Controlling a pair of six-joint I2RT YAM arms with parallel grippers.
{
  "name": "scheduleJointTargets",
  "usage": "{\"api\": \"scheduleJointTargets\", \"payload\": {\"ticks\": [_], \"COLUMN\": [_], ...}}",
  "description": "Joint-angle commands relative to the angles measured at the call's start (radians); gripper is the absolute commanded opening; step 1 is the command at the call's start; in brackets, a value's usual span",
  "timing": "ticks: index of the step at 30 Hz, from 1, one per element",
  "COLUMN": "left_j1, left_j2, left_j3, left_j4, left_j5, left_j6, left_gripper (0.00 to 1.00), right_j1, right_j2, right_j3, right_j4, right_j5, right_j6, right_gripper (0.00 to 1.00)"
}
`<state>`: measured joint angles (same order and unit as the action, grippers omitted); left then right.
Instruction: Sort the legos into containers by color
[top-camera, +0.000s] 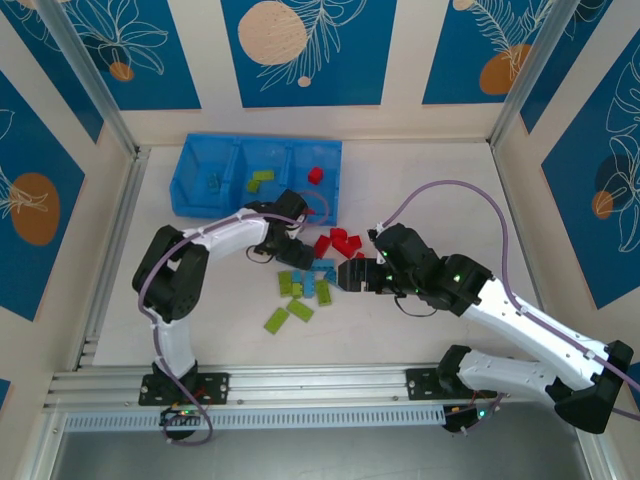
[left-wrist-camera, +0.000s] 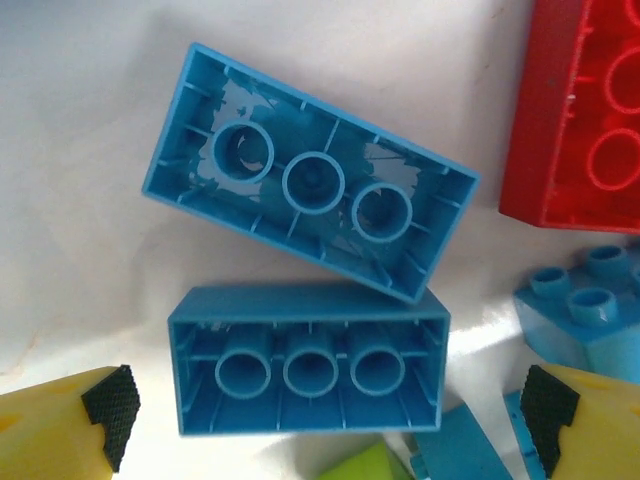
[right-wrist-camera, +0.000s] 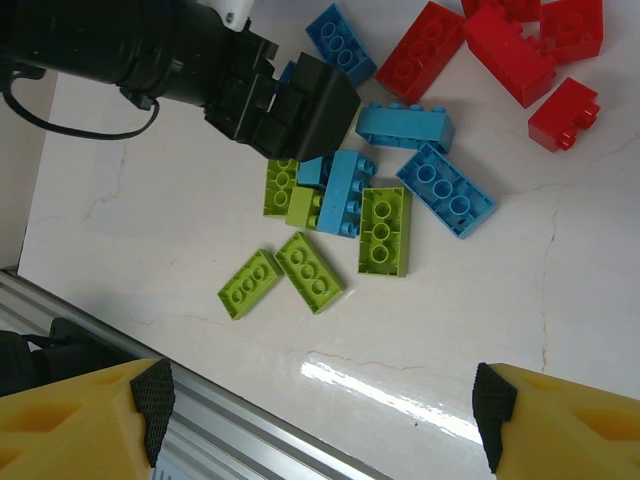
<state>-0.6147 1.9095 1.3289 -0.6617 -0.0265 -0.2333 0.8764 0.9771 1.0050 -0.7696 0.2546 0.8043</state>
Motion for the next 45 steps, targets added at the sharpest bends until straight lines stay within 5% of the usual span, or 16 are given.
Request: {"api": "scheduleJointTargets", "payload": {"ticks": [1, 9, 16, 21, 27, 34, 37, 40, 45], "left_j1": [-0.002, -0.001, 0.015, 0.217, 0.506, 0.612, 0.615, 0.615, 0.605], "left_j2": [0.040, 0.030, -0.276, -0.391, -0.180, 0.196, 0.280, 0.289, 0.119], "left_j3": [0.032, 0.008, -0.043, 0.009, 0.265, 0.713, 0.815, 0.844, 0.685], "left_j4": [0.007, 0.011, 0.013, 0.063, 0.072, -0.146, -0.195, -0.210, -0.128], "left_j5": [-0.028, -0.059, -0.077, -0.099, -0.054, 0.001, -0.002, 0.044, 0.094], "left_j6": [0.026, 0.016, -0.056, -0.153, -0.299, -0.310, -0.297, -0.270, -0.284], "left_gripper": [0.92, 0.58, 0.55, 0.53, 0.47, 0.50, 0.62, 0.81, 0.85], "right_j1": [-0.004, -0.004, -0.002, -0.002, 0.001, 0.003, 0.001, 0.002, -0.003], "right_j2": [-0.014, -0.014, -0.015, -0.010, -0.012, -0.048, -0.057, -0.065, -0.075], "right_j3": [-0.003, -0.003, 0.001, -0.006, -0.012, -0.029, -0.029, -0.023, -0.034], "right_j4": [-0.012, -0.010, -0.005, 0.019, 0.018, 0.003, 0.000, -0.013, -0.008], "right_j5": [-0.003, -0.005, -0.007, -0.015, -0.028, -0.017, -0.016, -0.013, 0.014], "right_j6": [0.019, 0.023, 0.024, 0.024, 0.025, 0.033, 0.035, 0.035, 0.028], "right_gripper": [0.81, 0.81, 0.81, 0.81, 0.81, 0.81, 0.81, 0.81, 0.81]}}
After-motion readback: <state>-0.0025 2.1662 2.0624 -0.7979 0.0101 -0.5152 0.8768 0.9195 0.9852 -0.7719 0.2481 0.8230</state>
